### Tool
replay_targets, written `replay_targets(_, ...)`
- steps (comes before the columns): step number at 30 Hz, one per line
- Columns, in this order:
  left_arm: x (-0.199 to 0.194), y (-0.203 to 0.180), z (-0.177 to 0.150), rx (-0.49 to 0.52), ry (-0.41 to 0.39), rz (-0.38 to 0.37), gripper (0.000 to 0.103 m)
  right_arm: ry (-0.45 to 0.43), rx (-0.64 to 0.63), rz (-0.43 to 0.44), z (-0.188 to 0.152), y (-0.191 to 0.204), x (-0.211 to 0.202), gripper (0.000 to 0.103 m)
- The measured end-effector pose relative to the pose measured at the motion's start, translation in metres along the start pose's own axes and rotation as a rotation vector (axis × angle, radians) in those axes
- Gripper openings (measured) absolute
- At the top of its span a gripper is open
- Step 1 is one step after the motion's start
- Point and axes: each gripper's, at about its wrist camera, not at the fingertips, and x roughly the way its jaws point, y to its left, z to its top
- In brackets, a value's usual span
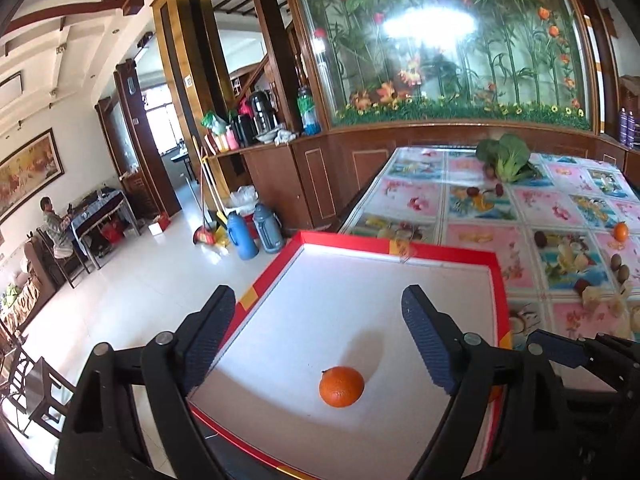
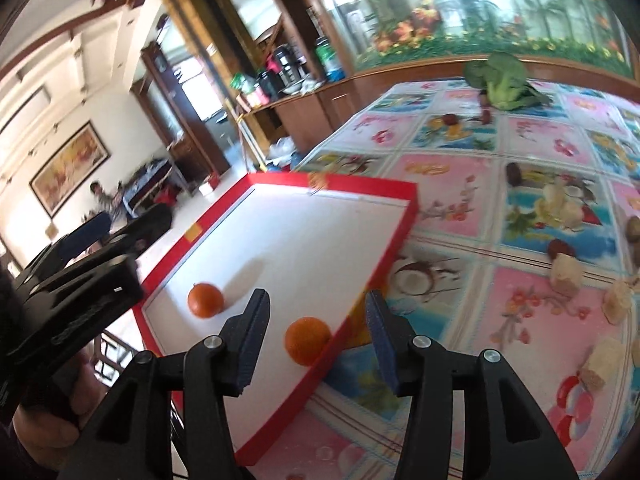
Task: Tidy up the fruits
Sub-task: 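Move both open grippers back over the table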
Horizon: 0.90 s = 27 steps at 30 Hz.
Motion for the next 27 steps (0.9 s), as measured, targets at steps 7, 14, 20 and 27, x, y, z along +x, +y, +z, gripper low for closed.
replay_targets(7,-0.015,-0.014,0.008,0.028,-0.029,-0.004,0.087,-0.032,0.027,0.010,0.002,-0.009,-0.013,0.049)
replay_targets(14,-0.022,-0.030,0.011,0.065,-0.036,-0.002,0.087,-0.060,0.053,0.025,-0.001,-0.017,-0.028,0.049)
replay_targets(20,-0.023,-0.048,0.009,0.105,-0.024,-0.015,0.087,-0.093,0.076,0.027,0.000,-0.030,-0.043,0.050)
replay_targets(27,-0.021,-0.083,-0.003,0.138,0.077,-0.224,0.087,-0.171,0.101,-0.061,-0.015,-0.076,-0.100,0.050)
